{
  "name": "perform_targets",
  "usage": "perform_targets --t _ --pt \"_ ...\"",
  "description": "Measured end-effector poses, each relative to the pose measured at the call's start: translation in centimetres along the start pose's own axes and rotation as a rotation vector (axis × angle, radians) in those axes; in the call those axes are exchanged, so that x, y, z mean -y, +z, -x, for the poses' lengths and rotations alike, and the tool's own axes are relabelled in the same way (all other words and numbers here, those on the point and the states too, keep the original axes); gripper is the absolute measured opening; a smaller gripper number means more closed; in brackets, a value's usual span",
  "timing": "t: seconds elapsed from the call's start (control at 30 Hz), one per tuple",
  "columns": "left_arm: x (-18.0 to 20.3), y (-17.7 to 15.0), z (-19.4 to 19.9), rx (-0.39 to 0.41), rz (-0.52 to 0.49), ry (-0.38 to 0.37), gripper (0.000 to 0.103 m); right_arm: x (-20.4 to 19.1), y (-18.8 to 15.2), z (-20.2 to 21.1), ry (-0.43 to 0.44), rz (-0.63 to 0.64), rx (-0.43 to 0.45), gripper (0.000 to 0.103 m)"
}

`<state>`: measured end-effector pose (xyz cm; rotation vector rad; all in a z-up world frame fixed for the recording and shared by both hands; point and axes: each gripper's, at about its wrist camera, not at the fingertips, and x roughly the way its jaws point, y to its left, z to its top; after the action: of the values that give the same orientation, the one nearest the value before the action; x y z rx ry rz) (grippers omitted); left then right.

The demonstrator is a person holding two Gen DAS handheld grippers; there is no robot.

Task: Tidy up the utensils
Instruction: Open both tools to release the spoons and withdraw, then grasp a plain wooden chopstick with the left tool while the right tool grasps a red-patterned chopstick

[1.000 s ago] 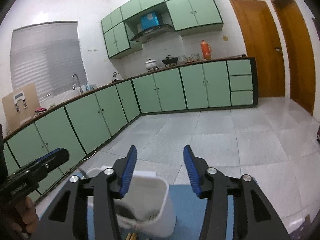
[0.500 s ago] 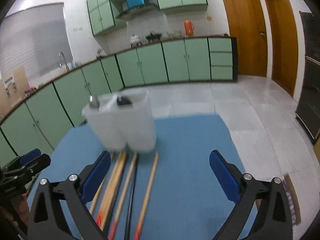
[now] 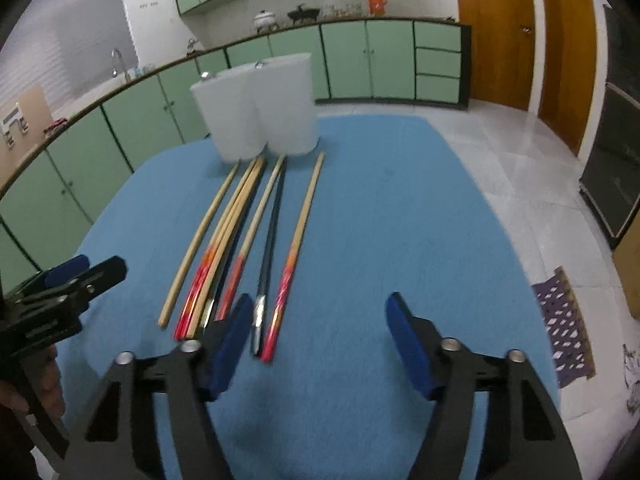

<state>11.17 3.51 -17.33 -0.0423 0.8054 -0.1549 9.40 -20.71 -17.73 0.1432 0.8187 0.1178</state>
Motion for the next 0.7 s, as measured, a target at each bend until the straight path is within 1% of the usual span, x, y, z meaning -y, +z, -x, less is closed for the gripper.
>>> perform_targets --t 0.07,0.13,0.27,0.37,0.47,0.53,0.63,0.7 --pt "0.1 -0.5 0.0 -0.007 -0.008 0.006 0.093 -0.4 -0.3 -0.3 -0.005 0.021 -0.017 0.052" --pt "0.5 -0.7 0.0 -0.011 -0.022 0.019 0.093 -0.8 -0.7 -0.3 -0.012 0.042 -0.030 0.047" --pt "0.8 -1.0 -0.1 -0.026 -0.033 0.020 0.093 -1.3 -1.7 -0.5 0.008 0.056 -0.053 0.044" --pt "1.2 -1.2 -0.2 -0.028 -0.045 0.020 0.093 -2.0 -2.3 -1.1 -0.011 0.088 -0.070 0.042" --pt "1.4 -1.2 -0.5 -0.038 -0.054 0.016 0.093 -2.2 -2.4 -1.1 -0.042 0.122 -0.063 0.039" --pt "1.7 -1.4 -0.7 -0.049 -0.058 0.013 0.093 -1.5 -2.3 -1.0 -0.059 0.107 -0.062 0.039" --pt "2.1 -1.8 -1.2 -0.068 -0.060 0.002 0.093 -0.3 -1.9 -0.8 -0.049 0.061 -0.059 0.039" --pt "2.5 -1.9 -1.3 -0.079 -0.065 -0.006 0.093 -0.1 -1.8 -0.7 -0.055 0.060 -0.052 0.039"
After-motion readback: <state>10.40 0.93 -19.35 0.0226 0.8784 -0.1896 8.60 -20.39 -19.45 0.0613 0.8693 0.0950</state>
